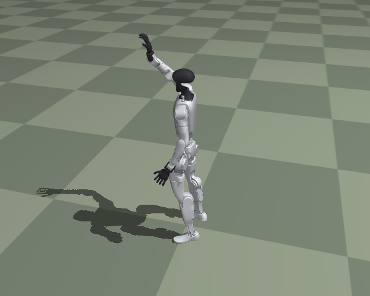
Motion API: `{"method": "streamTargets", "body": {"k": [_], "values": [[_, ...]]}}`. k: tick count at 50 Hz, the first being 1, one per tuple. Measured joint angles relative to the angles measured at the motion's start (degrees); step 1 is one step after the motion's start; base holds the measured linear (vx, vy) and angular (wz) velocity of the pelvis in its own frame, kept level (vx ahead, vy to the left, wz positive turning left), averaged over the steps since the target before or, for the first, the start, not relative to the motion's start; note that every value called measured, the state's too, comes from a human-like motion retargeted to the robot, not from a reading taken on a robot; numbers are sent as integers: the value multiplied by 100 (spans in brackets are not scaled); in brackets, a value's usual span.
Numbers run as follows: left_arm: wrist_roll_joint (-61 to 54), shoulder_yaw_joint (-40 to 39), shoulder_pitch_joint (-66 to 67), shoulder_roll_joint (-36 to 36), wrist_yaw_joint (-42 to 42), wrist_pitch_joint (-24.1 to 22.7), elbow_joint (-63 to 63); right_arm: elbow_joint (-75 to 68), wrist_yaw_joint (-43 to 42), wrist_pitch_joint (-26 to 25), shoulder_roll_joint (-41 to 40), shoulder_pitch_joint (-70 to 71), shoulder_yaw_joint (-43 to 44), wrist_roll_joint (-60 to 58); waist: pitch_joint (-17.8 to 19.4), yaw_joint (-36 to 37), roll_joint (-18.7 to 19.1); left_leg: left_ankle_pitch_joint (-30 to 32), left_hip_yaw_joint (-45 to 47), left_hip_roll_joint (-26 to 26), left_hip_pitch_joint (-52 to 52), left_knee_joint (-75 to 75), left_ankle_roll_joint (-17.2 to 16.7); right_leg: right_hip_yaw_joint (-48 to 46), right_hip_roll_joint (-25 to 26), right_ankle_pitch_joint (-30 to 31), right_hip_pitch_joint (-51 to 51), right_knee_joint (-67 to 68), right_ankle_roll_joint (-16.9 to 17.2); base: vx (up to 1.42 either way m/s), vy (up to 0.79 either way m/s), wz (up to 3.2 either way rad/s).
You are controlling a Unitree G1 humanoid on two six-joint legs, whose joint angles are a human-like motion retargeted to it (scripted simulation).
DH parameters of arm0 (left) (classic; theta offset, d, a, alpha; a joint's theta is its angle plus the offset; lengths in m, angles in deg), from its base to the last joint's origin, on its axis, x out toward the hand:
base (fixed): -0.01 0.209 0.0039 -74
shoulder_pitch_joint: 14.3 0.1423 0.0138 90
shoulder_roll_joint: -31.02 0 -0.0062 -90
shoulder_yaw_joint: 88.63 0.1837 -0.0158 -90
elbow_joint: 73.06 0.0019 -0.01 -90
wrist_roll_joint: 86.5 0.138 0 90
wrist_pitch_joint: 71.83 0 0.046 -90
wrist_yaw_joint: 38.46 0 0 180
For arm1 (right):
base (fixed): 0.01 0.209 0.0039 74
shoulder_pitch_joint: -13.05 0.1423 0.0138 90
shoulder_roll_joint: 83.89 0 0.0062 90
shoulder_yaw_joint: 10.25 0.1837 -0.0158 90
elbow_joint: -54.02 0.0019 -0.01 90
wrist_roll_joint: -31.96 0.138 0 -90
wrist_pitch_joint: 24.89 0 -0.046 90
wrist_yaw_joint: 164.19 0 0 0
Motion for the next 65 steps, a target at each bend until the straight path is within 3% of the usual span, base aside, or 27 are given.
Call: {"method": "streamTargets", "body": {"k": [7, 13, 17, 24, 31, 37, 45, 48, 57, 61, 65], "values": [[-66, 35, 72, -188, 285, -126, -38, 1841, 832, 903, -212, -52, -597, -166, 24, -136, 186, -3, -11, 29, 5, 1, 38, -10, 37, 10, 10, -10, 0, 0, 0, 0], [-10, -274, 192, -271, 333, -195, -220, 3597, 1536, 1448, 576, -1374, -56, 17, 120, -147, 317, 13, -100, 34, -12, 18, 10, -107, 33, -6, 51, -5, 0, 0, 0, 0], [76, -499, 374, -300, 300, -202, -340, 3994, 1905, 1558, 1218, -2496, 588, 59, 183, -137, 409, 33, -135, 31, -28, 22, -37, -146, 30, -6, 58, -6, 0, 0, 0, 0], [283, -336, 719, -135, 182, -211, -267, 3182, 1453, 1200, 1769, -3554, 1668, -412, 196, -161, 487, 70, -91, 13, -78, -2, -87, -106, 28, 35, -13, -37, 0, 0, 0, 0], [364, 25, 709, 137, 220, -156, 46, 2377, 669, 530, 1647, -2931, 1875, -699, 105, -169, 420, 90, 42, 4, -122, -41, -63, 29, 47, 90, -141, -65, 0, -1, 0, -8], [162, 89, 448, 315, 177, -111, 58, 2832, 319, 391, 1215, -1690, 996, -743, 6, -195, 351, 97, 166, 24, -125, -67, -25, 152, 91, 124, -230, -73, 0, -1, -1, -16], [-132, 10, -44, 319, 125, -201, -270, 3605, 591, 697, 711, -33, -915, -1202, -84, -263, 393, 86, 179, 57, -120, -60, -18, 160, 126, 128, -232, -74, 0, 0, 0, 0], [-171, -36, -212, 252, 80, -221, -416, 3355, 556, 584, 820, 31, -1111, -1266, -68, -260, 419, 75, 111, 49, -117, -47, -25, 91, 102, 110, -183, -65, 0, 1, 2, 15], [67, -243, -108, 90, 96, -188, -659, 1751, 510, 5, 1492, -1157, 195, -1040, 41, -199, 412, 33, -28, 5, -77, -5, -64, -47, 19, 54, -47, -35, 0, 1, 2, 13], [185, -144, 101, 111, 115, -137, -376, 1907, 364, -1, 1441, -1376, 695, -1080, 58, -173, 375, 16, 74, 16, -45, -7, -55, 57, 45, 68, -74, -49, 0, 1, 0, -19], [274, 55, 269, 150, 250, -61, 14, 2423, 288, 54, 1160, -1029, 601, -1229, 38, -155, 338, 0, 250, 47, -11, -17, -26, 233, 109, 103, -149, -67, 0, 0, -2, -40]]}}
